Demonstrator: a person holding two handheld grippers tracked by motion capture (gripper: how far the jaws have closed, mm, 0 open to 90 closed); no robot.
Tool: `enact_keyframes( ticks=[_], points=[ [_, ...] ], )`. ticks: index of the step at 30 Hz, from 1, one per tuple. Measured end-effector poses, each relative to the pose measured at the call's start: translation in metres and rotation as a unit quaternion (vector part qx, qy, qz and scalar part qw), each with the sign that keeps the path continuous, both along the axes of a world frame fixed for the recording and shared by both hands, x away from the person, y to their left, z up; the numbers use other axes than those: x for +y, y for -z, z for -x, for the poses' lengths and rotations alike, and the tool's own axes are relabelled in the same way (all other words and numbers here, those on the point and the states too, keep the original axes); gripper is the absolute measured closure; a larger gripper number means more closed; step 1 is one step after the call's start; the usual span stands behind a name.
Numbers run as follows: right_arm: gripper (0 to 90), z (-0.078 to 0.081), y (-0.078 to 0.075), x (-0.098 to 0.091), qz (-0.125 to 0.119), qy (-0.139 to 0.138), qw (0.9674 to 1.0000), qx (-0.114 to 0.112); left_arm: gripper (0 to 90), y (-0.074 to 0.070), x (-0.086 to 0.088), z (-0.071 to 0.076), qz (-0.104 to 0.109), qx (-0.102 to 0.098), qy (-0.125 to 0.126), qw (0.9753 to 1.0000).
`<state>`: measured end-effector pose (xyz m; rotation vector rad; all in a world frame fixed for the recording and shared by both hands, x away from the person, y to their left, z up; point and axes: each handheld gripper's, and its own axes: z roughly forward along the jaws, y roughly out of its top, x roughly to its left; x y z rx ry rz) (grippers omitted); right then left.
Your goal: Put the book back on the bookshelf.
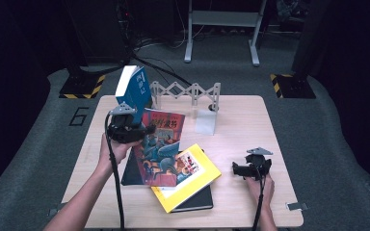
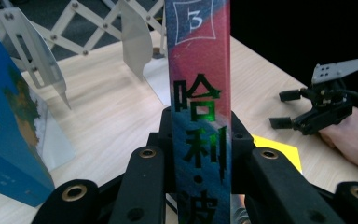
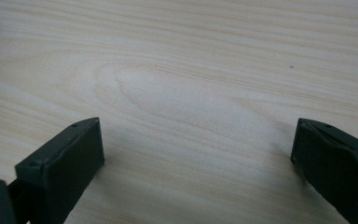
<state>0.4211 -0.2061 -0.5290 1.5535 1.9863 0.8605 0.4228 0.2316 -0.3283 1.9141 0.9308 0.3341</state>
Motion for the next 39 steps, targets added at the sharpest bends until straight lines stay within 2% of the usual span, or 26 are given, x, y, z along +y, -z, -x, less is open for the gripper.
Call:
enact_keyframes(
  ticks=[2, 6, 8, 11, 13, 16, 24, 25, 27, 29, 33, 39],
  points=[
    [1.8, 0.000, 0.000, 0.000, 0.000, 0.000, 1.0000, 0.000, 74.5, -0.005, 0.002, 0.001, 0.005, -0.005, -0.004, 1.0000],
    [1.8, 0.000, 0.000, 0.000, 0.000, 0.000, 1.0000, 0.000, 74.5, -0.017, 0.006, 0.000, 0.003, -0.026, -0.012, 0.9996],
    [1.8, 0.000, 0.000, 0.000, 0.000, 0.000, 1.0000, 0.000, 74.5, -0.022, 0.010, 0.000, 0.009, -0.036, -0.020, 0.9991],
    [1.8, 0.000, 0.000, 0.000, 0.000, 0.000, 1.0000, 0.000, 74.5, -0.029, 0.013, -0.001, 0.003, -0.047, -0.027, 0.9985],
    [1.8, 0.000, 0.000, 0.000, 0.000, 0.000, 1.0000, -0.001, 74.5, -0.032, 0.013, -0.001, 0.006, -0.050, -0.034, 0.9981],
    [1.8, 0.000, 0.000, 0.000, 0.000, 0.000, 1.0000, -0.001, 74.5, -0.033, 0.012, -0.004, -0.016, -0.063, -0.045, 0.9969],
    [2.0, 0.000, 0.000, 0.000, 0.002, -0.001, 1.0000, 0.002, 74.5, -0.034, 0.022, -0.015, -0.002, -0.072, -0.077, 0.9944],
    [2.0, 0.000, 0.000, 0.000, 0.001, -0.001, 1.0000, 0.003, 74.5, -0.034, 0.023, -0.017, 0.004, -0.078, -0.088, 0.9931],
    [2.0, 0.000, 0.000, 0.000, 0.002, -0.001, 1.0000, 0.002, 74.5, -0.035, 0.022, -0.019, 0.004, -0.082, -0.095, 0.9920],
    [2.0, 0.000, 0.000, 0.000, 0.002, 0.000, 1.0000, 0.002, 74.5, -0.035, 0.022, -0.022, 0.006, -0.091, -0.108, 0.9899],
    [2.6, 0.000, -0.001, 0.000, 0.001, -0.005, 1.0000, 0.003, 74.5, -0.032, 0.022, -0.029, 0.007, -0.107, -0.136, 0.9849],
    [3.0, 0.001, -0.001, 0.001, -0.001, -0.004, 1.0000, 0.002, 74.5, -0.024, 0.023, -0.039, 0.009, -0.114, -0.166, 0.9794]
  ],
)
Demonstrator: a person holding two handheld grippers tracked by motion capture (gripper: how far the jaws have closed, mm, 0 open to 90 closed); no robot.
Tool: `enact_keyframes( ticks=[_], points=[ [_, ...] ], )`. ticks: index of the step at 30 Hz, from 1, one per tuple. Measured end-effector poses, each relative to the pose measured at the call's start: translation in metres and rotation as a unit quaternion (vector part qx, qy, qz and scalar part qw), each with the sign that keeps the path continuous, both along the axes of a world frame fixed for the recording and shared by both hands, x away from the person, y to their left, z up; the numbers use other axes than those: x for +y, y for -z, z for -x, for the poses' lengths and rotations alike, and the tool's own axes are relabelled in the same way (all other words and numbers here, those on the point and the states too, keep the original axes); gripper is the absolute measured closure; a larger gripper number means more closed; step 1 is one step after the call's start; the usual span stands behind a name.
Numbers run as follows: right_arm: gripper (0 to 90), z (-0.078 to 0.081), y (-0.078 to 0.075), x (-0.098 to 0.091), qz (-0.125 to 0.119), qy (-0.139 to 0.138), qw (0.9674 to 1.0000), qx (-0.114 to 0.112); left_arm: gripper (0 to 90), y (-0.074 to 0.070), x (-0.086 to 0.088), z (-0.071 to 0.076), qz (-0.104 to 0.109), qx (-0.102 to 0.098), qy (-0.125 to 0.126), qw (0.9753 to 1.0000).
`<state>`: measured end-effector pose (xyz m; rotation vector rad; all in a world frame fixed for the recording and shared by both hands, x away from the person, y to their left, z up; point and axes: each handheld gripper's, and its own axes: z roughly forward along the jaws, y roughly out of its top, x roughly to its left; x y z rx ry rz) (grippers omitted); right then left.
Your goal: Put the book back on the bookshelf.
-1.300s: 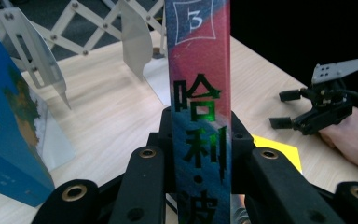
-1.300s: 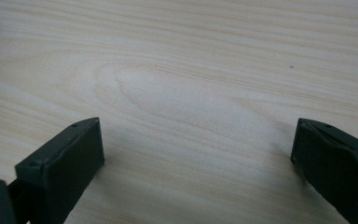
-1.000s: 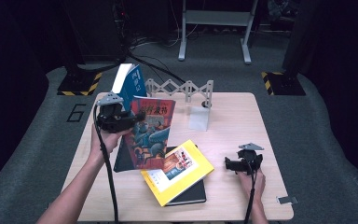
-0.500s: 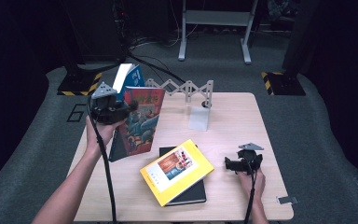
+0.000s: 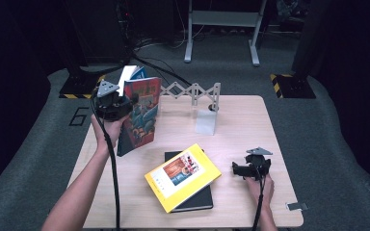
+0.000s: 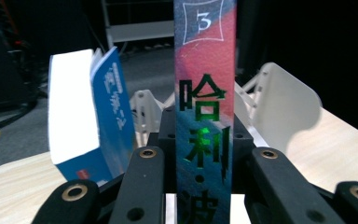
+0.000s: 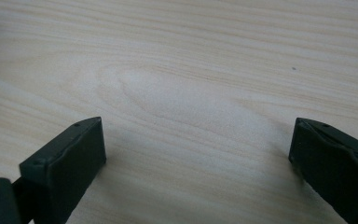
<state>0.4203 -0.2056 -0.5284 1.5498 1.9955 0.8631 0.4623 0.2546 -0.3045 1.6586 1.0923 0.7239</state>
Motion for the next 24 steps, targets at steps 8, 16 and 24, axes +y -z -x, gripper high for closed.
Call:
enact_keyframes(
  ticks=[8, 16, 24],
  points=[
    [3.0, 0.000, 0.000, 0.000, 0.000, 0.000, 1.0000, 0.000, 74.4, 0.010, -0.006, -0.011, 0.006, -0.017, -0.029, 0.9994],
    [3.1, 0.000, 0.000, 0.000, 0.000, 0.000, 1.0000, 0.000, 74.4, 0.020, -0.011, -0.022, 0.011, -0.028, -0.053, 0.9981],
    [3.1, 0.000, 0.000, 0.000, 0.000, 0.000, 1.0000, 0.000, 74.4, 0.023, -0.013, -0.033, 0.023, -0.038, -0.076, 0.9962]
  ],
)
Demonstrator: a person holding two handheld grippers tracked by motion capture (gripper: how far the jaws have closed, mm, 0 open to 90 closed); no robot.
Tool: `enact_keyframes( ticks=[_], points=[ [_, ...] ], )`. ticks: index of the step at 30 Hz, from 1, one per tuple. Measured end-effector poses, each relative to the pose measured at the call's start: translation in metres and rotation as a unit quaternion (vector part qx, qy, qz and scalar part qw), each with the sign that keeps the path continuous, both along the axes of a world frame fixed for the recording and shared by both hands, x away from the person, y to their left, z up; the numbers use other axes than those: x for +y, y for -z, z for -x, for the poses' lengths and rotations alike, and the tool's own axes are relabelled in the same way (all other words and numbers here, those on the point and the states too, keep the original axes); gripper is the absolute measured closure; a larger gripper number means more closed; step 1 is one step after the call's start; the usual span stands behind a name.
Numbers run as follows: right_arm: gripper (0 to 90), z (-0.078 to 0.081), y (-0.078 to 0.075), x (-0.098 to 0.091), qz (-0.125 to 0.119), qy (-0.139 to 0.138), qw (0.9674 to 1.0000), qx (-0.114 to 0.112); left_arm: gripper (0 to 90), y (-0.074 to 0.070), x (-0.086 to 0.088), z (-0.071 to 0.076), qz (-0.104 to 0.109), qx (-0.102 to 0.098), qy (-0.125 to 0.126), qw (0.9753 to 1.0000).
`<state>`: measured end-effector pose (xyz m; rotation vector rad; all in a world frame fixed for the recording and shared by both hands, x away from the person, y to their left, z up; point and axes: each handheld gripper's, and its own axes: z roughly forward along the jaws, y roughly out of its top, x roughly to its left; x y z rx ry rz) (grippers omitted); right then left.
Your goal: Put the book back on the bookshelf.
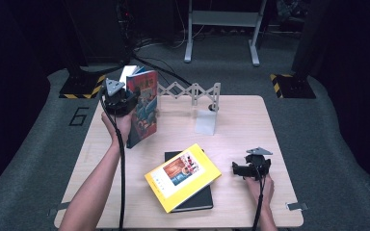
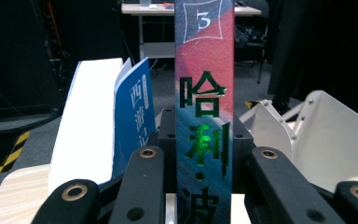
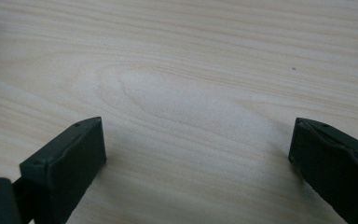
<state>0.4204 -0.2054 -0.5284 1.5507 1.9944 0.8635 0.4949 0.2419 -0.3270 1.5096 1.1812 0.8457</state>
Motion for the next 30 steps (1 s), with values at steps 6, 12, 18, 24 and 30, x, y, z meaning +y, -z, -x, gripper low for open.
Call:
enact_keyframes(
  ticks=[6, 12, 18, 24, 30],
  points=[
    [3.2, -0.001, 0.000, -0.001, 0.005, -0.003, 1.0000, -0.001, 74.3, 0.005, -0.002, -0.008, 0.004, -0.013, -0.016, 0.9998],
    [3.3, 0.000, 0.000, 0.000, 0.003, -0.001, 1.0000, 0.000, 74.3, 0.014, -0.006, -0.016, 0.012, -0.026, -0.038, 0.9989],
    [3.5, 0.000, 0.000, 0.000, 0.003, -0.002, 1.0000, 0.000, 74.2, 0.029, -0.011, -0.019, -0.009, -0.026, -0.038, 0.9989],
    [3.8, 0.000, 0.000, 0.000, 0.002, -0.003, 1.0000, -0.001, 74.1, 0.039, -0.014, -0.011, -0.025, -0.025, -0.033, 0.9989],
    [4.2, 0.000, 0.000, 0.000, 0.002, -0.005, 1.0000, -0.001, 73.7, 0.039, -0.018, 0.006, -0.036, -0.019, -0.018, 0.9990]
  ],
)
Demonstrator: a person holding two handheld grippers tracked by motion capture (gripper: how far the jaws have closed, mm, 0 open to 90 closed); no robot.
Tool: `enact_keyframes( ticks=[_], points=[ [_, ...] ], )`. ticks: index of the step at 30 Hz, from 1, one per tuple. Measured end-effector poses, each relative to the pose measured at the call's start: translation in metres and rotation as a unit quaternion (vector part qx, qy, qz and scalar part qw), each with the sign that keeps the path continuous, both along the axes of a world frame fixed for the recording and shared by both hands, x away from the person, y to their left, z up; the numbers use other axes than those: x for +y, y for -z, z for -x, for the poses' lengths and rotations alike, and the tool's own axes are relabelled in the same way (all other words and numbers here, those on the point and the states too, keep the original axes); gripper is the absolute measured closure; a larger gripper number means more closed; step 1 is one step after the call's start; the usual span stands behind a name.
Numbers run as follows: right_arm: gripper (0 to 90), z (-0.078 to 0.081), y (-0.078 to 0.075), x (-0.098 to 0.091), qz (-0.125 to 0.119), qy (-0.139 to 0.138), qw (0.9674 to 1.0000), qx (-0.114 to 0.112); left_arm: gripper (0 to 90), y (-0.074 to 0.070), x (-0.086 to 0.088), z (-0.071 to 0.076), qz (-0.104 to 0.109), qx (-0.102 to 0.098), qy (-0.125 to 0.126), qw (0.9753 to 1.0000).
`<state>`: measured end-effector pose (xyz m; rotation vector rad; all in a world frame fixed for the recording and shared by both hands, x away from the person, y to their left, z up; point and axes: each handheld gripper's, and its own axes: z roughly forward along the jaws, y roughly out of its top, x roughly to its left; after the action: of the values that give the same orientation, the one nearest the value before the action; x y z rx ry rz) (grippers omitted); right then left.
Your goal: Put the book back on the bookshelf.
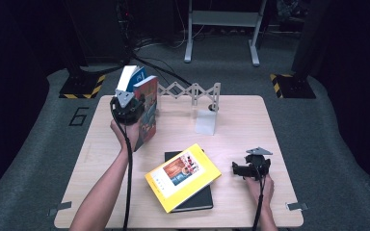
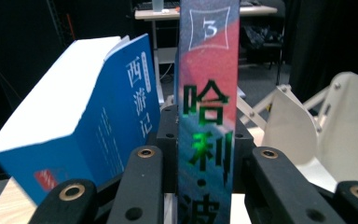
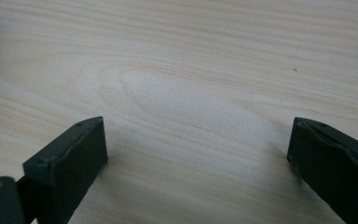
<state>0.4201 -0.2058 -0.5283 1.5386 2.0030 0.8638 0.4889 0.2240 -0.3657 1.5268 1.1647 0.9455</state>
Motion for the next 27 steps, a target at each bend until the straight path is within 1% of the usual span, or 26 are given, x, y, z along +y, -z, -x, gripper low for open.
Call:
enact_keyframes(
  ticks=[1, 2, 3, 4, 5, 6, 8, 12, 13, 15, 17, 18, 20, 21, 22, 27],
  points=[
    [4.2, 0.000, 0.000, 0.000, 0.001, -0.002, 1.0000, -0.001, 73.6, 0.000, 0.000, 0.002, -0.004, 0.002, 0.001, 1.0000],
    [4.2, 0.000, 0.000, 0.000, 0.001, -0.003, 1.0000, -0.001, 73.6, -0.001, 0.001, 0.006, -0.012, 0.005, 0.006, 0.9999],
    [4.2, 0.000, 0.000, 0.000, 0.001, -0.002, 1.0000, -0.001, 73.6, 0.000, 0.000, 0.009, -0.012, 0.003, 0.009, 0.9999],
    [4.2, 0.000, 0.000, 0.001, -0.003, 0.000, 1.0000, -0.002, 73.5, 0.000, 0.001, 0.011, -0.018, 0.006, 0.014, 0.9997],
    [4.2, 0.000, 0.000, 0.001, -0.003, -0.001, 1.0000, -0.002, 73.6, 0.000, 0.002, 0.013, -0.012, 0.004, 0.016, 0.9998],
    [4.3, 0.000, 0.000, 0.001, -0.003, -0.001, 1.0000, -0.002, 73.5, 0.001, 0.003, 0.016, -0.010, 0.008, 0.019, 0.9997],
    [4.3, -0.001, 0.000, 0.000, -0.002, -0.003, 1.0000, -0.004, 73.5, 0.001, 0.005, 0.020, -0.014, 0.010, 0.024, 0.9996],
    [4.4, 0.000, 0.000, 0.000, 0.002, -0.005, 1.0000, -0.003, 73.4, 0.001, 0.009, 0.030, -0.013, 0.023, 0.032, 0.9991],
    [4.4, 0.000, 0.000, 0.000, 0.001, -0.004, 1.0000, -0.003, 73.4, 0.002, 0.010, 0.032, -0.013, 0.023, 0.033, 0.9991],
    [4.4, 0.000, 0.000, 0.000, 0.001, -0.004, 1.0000, -0.003, 73.3, 0.002, 0.013, 0.036, -0.018, 0.030, 0.035, 0.9988],
    [4.4, -0.001, 0.000, 0.000, 0.002, -0.005, 1.0000, -0.004, 73.2, 0.003, 0.017, 0.041, -0.016, 0.035, 0.036, 0.9986],
    [4.4, -0.001, 0.000, 0.000, -0.002, -0.002, 1.0000, -0.004, 73.2, 0.003, 0.019, 0.043, -0.016, 0.041, 0.039, 0.9983],
    [4.4, 0.000, 0.000, 0.001, -0.003, 0.000, 1.0000, -0.002, 73.1, 0.004, 0.020, 0.048, -0.022, 0.046, 0.039, 0.9980],
    [4.4, 0.000, 0.000, 0.001, -0.003, 0.000, 1.0000, -0.002, 73.0, 0.004, 0.021, 0.050, -0.019, 0.047, 0.041, 0.9979],
    [4.4, 0.000, 0.000, 0.001, -0.003, 0.000, 1.0000, -0.002, 73.0, 0.004, 0.023, 0.051, -0.024, 0.052, 0.042, 0.9974],
    [4.5, 0.000, 0.000, 0.001, -0.003, 0.000, 1.0000, -0.002, 72.5, 0.006, 0.028, 0.057, -0.026, 0.061, 0.046, 0.9967]
  ],
)
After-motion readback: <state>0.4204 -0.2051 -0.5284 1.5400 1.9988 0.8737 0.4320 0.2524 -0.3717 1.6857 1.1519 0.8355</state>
